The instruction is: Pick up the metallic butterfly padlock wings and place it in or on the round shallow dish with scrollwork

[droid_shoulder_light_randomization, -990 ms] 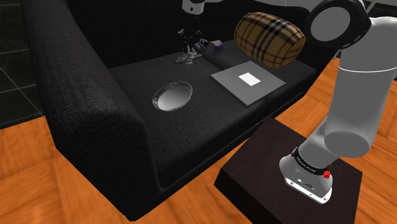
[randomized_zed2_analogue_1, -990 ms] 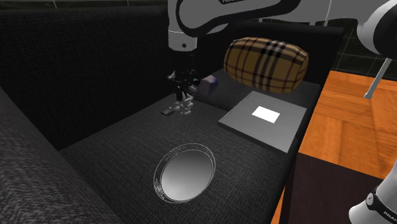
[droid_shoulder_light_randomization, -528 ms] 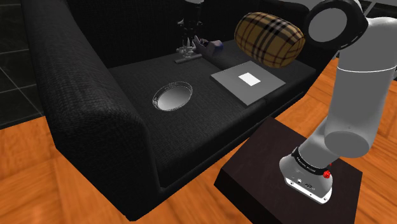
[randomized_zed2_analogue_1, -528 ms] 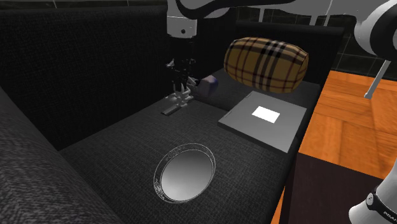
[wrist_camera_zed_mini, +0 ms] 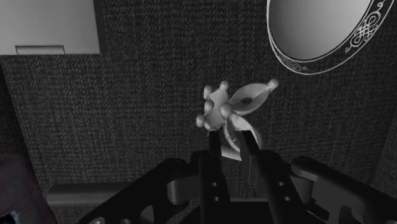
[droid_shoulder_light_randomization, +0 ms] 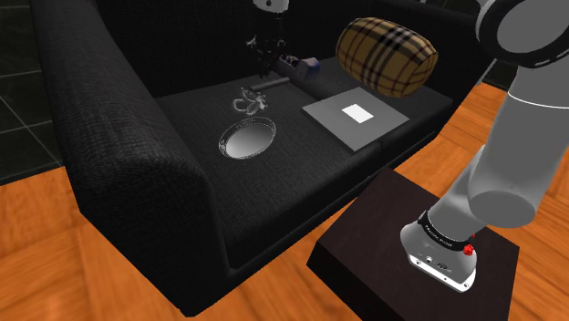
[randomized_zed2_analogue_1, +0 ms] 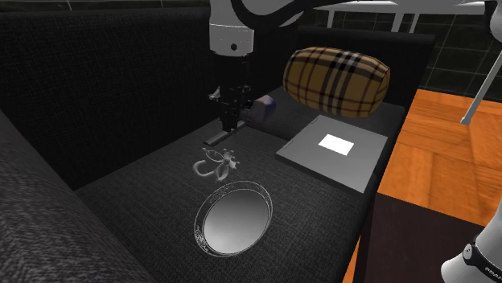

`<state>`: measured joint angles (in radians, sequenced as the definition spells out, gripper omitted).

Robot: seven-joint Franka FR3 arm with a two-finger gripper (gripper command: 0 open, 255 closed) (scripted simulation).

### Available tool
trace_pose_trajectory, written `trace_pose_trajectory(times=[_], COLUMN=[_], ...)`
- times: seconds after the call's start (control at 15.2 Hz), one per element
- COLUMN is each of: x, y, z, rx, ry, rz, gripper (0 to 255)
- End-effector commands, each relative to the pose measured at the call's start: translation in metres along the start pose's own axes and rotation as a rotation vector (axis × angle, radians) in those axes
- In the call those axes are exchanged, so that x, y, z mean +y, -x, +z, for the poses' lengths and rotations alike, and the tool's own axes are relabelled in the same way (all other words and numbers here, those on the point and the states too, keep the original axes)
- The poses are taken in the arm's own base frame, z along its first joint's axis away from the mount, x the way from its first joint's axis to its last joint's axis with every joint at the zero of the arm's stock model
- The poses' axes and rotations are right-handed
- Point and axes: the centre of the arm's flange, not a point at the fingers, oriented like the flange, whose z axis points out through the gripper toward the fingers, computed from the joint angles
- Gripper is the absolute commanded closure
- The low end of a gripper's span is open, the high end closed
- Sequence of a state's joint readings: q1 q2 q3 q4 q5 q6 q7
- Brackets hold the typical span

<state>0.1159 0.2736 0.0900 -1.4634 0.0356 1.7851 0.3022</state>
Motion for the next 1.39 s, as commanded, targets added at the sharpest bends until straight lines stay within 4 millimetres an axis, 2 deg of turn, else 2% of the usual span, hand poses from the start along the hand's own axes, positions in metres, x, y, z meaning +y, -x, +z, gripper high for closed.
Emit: trace_pose_trajectory(times=[0.0, 0.2, 0.26, 0.33, 0.59, 0.79, 1.32], x=[-0.019, -0.048, -0.042, -0.042, -0.016, -0.013, -0.009], y=[0.018, 0.045, 0.035, 0.035, -0.002, -0.033, -0.028], z=[0.0, 0.002, 0.0, 0.0, 0.039, 0.071, 0.113], rx=[0.0, 0.0, 0.0, 0.0, -0.118, -0.207, -0.213], ry=[0.0, 0.0, 0.0, 0.0, -0.007, -0.012, -0.012], rz=[0.001, 0.001, 0.0, 0.0, -0.639, -1.118, -1.152], gripper=[255, 255, 255, 0, 0, 0, 0])
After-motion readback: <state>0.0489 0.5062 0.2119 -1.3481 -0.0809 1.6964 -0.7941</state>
